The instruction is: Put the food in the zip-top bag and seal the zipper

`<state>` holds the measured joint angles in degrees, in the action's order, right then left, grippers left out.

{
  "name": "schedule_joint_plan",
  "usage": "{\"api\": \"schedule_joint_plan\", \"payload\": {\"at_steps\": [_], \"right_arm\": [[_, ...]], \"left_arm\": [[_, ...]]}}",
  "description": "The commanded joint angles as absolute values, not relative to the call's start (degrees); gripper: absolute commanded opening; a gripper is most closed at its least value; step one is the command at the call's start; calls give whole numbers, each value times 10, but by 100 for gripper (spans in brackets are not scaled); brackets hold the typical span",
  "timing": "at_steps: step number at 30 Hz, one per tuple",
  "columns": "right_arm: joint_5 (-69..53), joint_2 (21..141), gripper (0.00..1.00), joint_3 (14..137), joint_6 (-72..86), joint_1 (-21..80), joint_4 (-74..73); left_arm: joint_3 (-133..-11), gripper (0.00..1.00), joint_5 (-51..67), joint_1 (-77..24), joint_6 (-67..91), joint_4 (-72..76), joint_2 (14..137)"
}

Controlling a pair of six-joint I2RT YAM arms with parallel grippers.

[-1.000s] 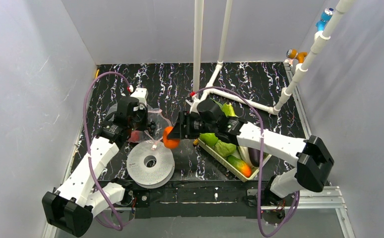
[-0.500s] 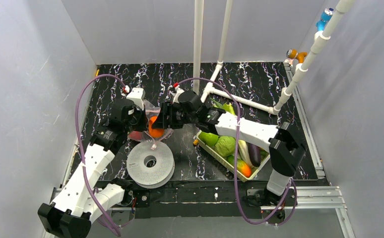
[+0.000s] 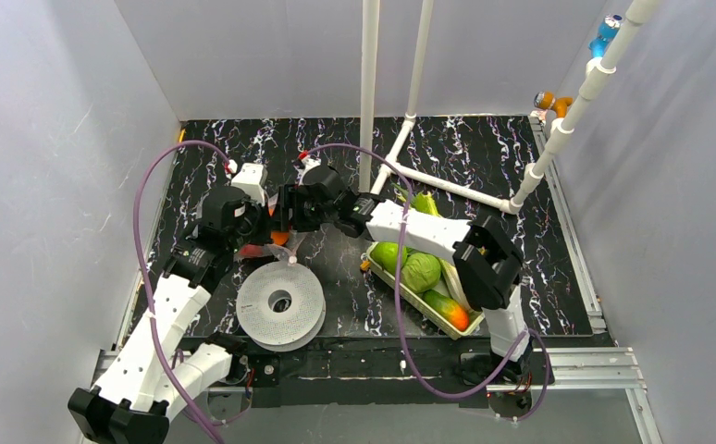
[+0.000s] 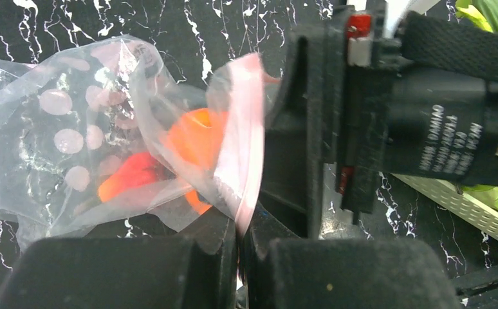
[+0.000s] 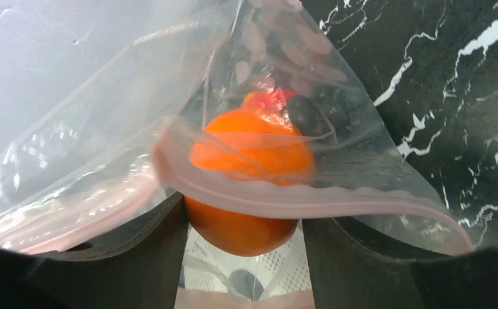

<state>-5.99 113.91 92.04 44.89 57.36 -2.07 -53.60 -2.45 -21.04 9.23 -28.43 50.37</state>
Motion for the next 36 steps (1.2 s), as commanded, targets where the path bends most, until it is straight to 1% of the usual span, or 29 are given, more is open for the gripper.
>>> {"api": "schedule_joint_plan", "payload": {"at_steps": [1, 6, 12, 19, 23, 29, 36], "right_arm": [[-75, 1165, 25, 980, 456, 574, 2], [-78, 1155, 47, 965, 460, 573, 1], [-70, 1112, 74, 924, 456, 567, -29], [-52, 1055, 89, 895, 428, 567, -88], [-52, 1032, 90, 885, 421, 567, -109], [-34, 978, 89, 827, 419, 567, -113], [-8, 946, 77, 771, 434, 567, -113]], "left_arm": [[-531, 0, 0, -213, 97, -261, 482], [-532, 0, -7, -213, 98, -263, 484], [-531, 0, -31, -213, 103, -264, 485], [-530, 0, -40, -213, 103, -265, 490], [-528, 0, -48, -213, 101, -264, 490], [-526, 0, -60, -213, 98, -266, 496], [-525, 0, -68, -213, 96, -267, 493]]}}
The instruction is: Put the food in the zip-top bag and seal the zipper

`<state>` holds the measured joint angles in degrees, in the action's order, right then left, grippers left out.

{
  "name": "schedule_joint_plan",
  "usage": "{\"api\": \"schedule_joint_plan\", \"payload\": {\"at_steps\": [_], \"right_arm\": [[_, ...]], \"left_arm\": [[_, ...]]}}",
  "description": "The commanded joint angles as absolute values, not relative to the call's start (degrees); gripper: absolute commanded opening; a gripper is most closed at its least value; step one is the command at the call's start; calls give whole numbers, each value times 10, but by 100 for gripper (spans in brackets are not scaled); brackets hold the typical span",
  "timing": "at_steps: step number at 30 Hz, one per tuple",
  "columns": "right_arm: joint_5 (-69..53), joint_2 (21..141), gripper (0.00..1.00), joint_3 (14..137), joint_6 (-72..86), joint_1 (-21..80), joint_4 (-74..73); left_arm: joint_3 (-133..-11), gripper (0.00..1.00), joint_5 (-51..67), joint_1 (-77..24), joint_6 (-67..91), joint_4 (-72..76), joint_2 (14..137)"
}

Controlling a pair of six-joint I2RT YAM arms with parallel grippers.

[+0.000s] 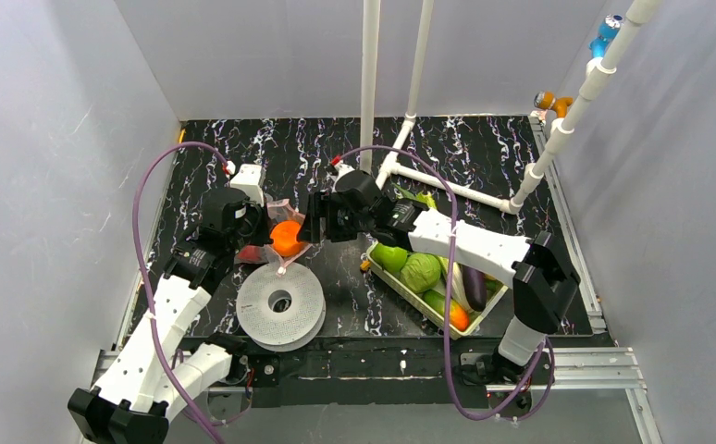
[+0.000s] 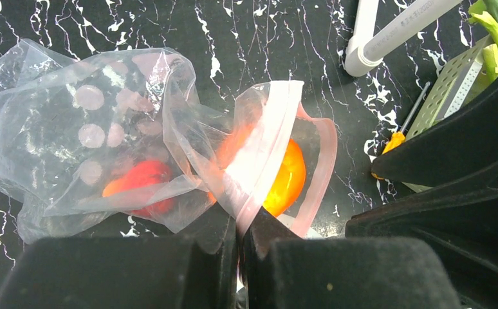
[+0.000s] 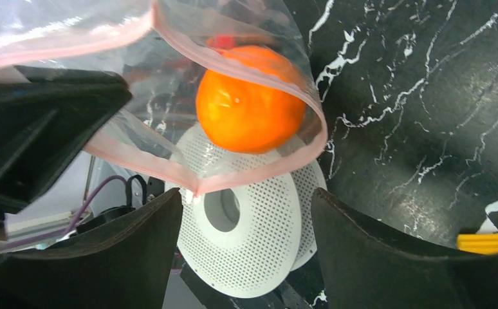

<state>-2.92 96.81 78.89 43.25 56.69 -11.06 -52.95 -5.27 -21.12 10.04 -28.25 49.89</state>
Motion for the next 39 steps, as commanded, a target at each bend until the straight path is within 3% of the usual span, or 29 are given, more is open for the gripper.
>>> {"api": "schedule_joint_plan", "payload": {"at_steps": [1, 9, 30, 37, 39], "right_arm": [[-5, 946, 74, 768, 435, 567, -114], [-9, 989, 48, 781, 456, 562, -113], [-26, 1081, 41, 866, 448, 561, -113], [-10, 1054, 1, 868, 435, 563, -129], [1, 1031, 1, 868, 419, 565, -139]], "left_arm": [[-525, 0, -68, -213, 95, -267, 491], [-523, 0, -69, -213, 95, -265, 485], [-525, 0, -54, -213, 97, -264, 488], [-524, 0, -57, -213, 94, -264, 492], [-524, 0, -59, -213, 93, -264, 492]]}}
